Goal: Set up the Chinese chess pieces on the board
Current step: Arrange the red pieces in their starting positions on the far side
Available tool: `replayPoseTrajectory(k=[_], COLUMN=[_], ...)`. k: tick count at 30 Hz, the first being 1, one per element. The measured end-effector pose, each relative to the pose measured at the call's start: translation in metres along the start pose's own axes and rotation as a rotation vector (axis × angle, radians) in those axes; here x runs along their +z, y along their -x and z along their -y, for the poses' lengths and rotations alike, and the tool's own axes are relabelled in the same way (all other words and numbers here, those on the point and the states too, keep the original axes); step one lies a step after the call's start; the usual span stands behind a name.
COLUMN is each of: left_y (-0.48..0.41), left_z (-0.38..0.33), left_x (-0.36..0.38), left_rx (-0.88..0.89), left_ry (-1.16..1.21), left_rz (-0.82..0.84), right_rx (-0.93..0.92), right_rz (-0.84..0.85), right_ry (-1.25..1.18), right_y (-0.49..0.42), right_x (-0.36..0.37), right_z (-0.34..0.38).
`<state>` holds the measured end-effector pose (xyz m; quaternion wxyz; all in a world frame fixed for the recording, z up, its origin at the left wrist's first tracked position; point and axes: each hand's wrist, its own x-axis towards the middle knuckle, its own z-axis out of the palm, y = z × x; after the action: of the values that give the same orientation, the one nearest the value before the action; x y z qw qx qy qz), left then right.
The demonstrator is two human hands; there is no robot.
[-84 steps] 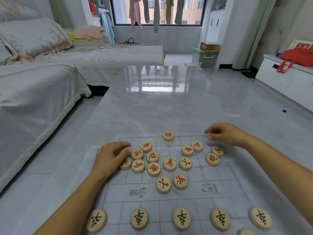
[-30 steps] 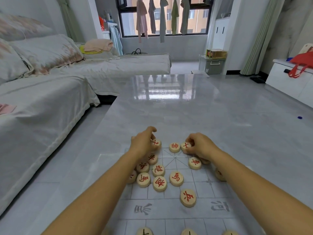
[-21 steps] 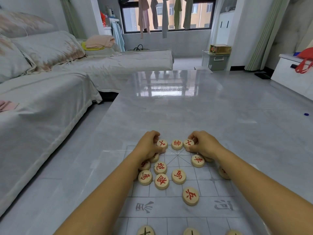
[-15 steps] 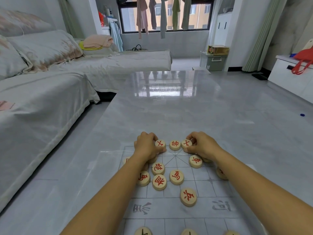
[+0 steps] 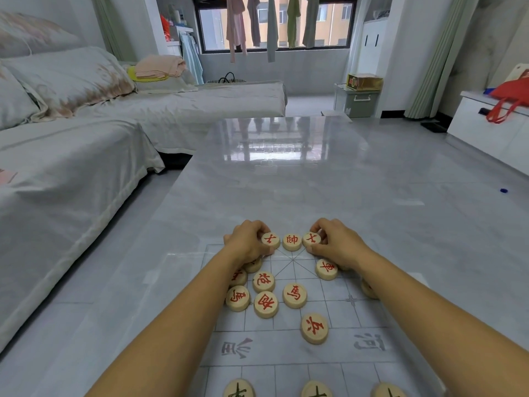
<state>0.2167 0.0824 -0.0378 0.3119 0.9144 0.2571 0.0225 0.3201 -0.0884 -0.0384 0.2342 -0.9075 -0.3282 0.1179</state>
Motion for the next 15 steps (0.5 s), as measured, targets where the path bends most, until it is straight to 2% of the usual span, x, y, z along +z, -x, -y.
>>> replayPoseTrajectory(k=[11,15], left_y=[-0.0016,0.0077], left_z=[0.0034,0.0081], left_x=[0.0020,-0.0044], left_rx=[0.002,0.008], left_ry=[0.019,0.215], left_rz=[-0.011,0.009], right_rx=[0.014,0.034], right_rz=[0.025,0.056], right_ry=[-0.027,-0.146], right_y=[-0.0012,-0.0005], right_x=[-0.0002,-0.0030], right_z=[0.0007,0.0002])
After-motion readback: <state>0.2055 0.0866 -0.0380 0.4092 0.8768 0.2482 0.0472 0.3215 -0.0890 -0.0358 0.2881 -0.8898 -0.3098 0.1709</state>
